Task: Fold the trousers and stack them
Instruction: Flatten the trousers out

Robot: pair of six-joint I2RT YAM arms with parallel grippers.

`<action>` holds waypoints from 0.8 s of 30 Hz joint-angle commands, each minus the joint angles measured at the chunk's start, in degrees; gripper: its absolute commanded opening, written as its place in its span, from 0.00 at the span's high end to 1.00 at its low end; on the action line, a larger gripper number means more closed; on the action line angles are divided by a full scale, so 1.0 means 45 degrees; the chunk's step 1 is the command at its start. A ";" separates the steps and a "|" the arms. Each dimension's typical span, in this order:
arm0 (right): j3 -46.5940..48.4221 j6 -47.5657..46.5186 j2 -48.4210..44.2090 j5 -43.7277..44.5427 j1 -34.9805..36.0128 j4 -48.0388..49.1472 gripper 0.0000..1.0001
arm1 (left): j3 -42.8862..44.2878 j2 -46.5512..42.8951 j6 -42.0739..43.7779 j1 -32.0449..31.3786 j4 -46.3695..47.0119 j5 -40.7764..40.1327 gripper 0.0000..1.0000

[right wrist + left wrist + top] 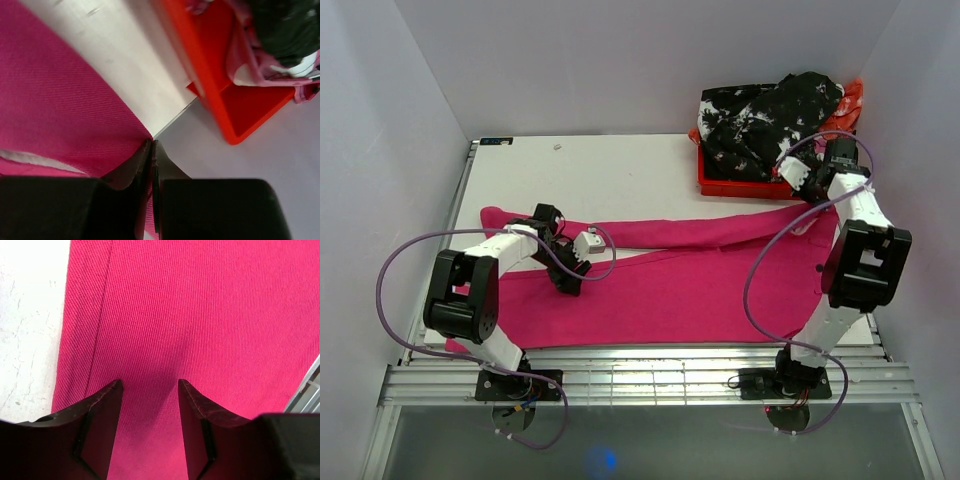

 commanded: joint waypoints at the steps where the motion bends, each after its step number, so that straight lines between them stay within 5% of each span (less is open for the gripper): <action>1: 0.1751 0.2123 0.1316 0.0699 0.0061 0.0851 0.92 | -0.0317 0.0813 0.0455 -0.0100 0.0112 -0.0456 0.41; 4: 0.2515 0.2790 0.2140 0.1582 0.0179 0.0305 0.41 | -0.0219 0.0835 0.0377 -0.0100 0.0073 -0.0457 0.39; 5: 0.2496 0.2928 0.1946 0.1525 0.0179 0.0227 0.11 | -0.0161 0.0757 0.0319 -0.0120 0.0054 -0.0340 0.38; 6: 0.2206 0.3026 0.1674 0.1408 0.0179 0.0149 0.07 | -0.0044 0.0659 0.0163 -0.0100 -0.0005 -0.0165 0.37; 11: 0.2048 0.3457 -0.0611 -0.1421 0.0237 -0.1937 0.17 | 0.1612 -0.0237 -0.1823 0.0212 -0.0241 0.2118 0.25; 15: 0.0528 0.2618 -0.1667 -0.2128 0.0588 -0.2880 0.31 | 0.3134 -0.0320 -0.3079 0.1030 0.0326 0.2200 0.19; 24: -0.2913 0.2751 -0.1514 -0.1836 0.2131 -0.1671 0.39 | 0.6440 0.2706 -0.0764 0.4117 -0.1702 -0.0374 0.21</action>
